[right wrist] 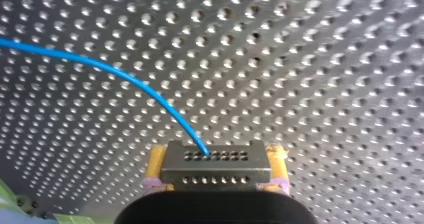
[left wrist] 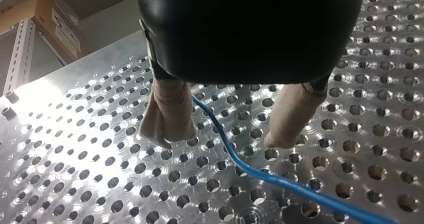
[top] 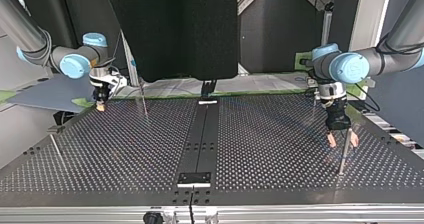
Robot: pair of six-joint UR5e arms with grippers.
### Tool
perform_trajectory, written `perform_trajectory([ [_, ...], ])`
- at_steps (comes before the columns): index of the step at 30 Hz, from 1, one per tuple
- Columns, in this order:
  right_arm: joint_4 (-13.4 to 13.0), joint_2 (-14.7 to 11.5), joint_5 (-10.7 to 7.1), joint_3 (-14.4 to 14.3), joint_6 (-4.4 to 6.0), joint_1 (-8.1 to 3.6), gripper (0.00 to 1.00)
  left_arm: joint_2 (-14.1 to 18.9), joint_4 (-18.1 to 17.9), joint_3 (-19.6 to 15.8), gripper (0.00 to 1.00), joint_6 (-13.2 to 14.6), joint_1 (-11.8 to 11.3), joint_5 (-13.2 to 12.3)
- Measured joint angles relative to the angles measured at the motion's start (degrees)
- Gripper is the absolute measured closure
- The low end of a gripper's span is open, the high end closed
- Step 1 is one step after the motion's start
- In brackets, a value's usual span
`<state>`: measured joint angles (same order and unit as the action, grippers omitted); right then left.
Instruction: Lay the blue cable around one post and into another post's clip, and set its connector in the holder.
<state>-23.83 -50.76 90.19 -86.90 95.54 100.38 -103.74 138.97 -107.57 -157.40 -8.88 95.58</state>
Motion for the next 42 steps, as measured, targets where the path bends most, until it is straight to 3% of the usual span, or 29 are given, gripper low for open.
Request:
perform_trajectory([
  [8,3.5,-3.5,0.60,1.9,-0.43,-0.48,0.96,0.0,0.0,0.0,0.00,0.2,0.1,0.0],
  [15,7.3,-7.4,0.40,4.9,-2.53,-0.66,0.96,0.0,0.0,0.0,0.00,0.3,0.1,0.0],
  [24,12.6,-12.6,0.93,5.4,-3.93,-0.88,0.96,0.0,0.0,0.0,0.00,0.6,0.2,0.0],
  [31,16.5,-16.4,1.33,4.9,-3.70,-1.25,0.96,0.0,0.0,0.0,0.00,0.6,0.3,0.0],
  [36,18.7,-19.1,0.71,4.8,-3.49,-2.16,0.96,0.0,0.0,0.0,0.00,0.6,0.3,0.0],
  [42,17.8,-20.4,-1.16,4.8,-3.64,-3.28,0.96,0.0,0.0,0.0,0.00,0.6,0.3,-0.5],
])
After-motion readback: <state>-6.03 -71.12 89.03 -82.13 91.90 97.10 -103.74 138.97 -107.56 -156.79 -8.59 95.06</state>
